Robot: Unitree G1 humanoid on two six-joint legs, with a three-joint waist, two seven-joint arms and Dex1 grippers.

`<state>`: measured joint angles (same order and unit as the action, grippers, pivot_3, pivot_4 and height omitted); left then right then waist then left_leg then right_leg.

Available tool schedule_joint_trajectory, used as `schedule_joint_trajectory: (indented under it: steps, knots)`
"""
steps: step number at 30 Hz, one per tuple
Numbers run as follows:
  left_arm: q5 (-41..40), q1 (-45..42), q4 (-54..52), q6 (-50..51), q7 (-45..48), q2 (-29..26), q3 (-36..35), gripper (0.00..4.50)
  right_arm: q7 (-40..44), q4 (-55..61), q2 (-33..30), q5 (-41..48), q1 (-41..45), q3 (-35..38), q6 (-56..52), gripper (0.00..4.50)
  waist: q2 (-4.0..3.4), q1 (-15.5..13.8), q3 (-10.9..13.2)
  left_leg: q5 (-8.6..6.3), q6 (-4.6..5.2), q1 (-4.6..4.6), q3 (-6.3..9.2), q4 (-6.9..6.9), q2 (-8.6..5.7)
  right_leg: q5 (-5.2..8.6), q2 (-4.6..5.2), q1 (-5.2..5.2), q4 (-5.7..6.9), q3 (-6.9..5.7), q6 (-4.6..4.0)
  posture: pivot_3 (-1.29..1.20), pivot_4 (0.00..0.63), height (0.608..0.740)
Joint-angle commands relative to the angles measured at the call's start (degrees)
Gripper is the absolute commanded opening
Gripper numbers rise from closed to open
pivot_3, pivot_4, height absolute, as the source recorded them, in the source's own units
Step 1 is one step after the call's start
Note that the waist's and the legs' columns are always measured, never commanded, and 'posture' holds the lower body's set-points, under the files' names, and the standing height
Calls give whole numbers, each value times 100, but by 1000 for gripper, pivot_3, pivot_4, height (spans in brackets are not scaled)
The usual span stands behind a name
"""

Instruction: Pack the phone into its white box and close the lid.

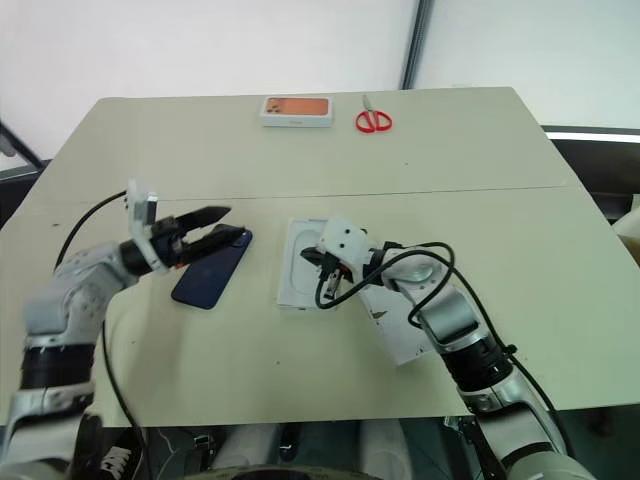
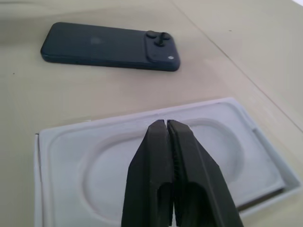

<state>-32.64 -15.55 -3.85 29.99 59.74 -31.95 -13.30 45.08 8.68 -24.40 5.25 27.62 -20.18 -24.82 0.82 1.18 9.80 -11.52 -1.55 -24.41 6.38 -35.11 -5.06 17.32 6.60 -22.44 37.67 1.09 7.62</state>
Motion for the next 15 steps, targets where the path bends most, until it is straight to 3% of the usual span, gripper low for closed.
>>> schedule_joint_trajectory:
  steps: [1,15]
  knots:
    - [80,419,-416,-615,136,-89,-107,3855,-5,-103,39,-416,228,-363,213,56,-1,-19,1,0,0,-1,1,1,-1,0,0,-3,0,-1,-1,0,150,740]
    - [-4,927,-598,-1077,155,-160,66,3855,536,-261,-321,-755,366,-516,0,56,-1,-37,-1,0,0,1,10,-2,-2,0,1,-11,-4,-11,-2,0,150,740]
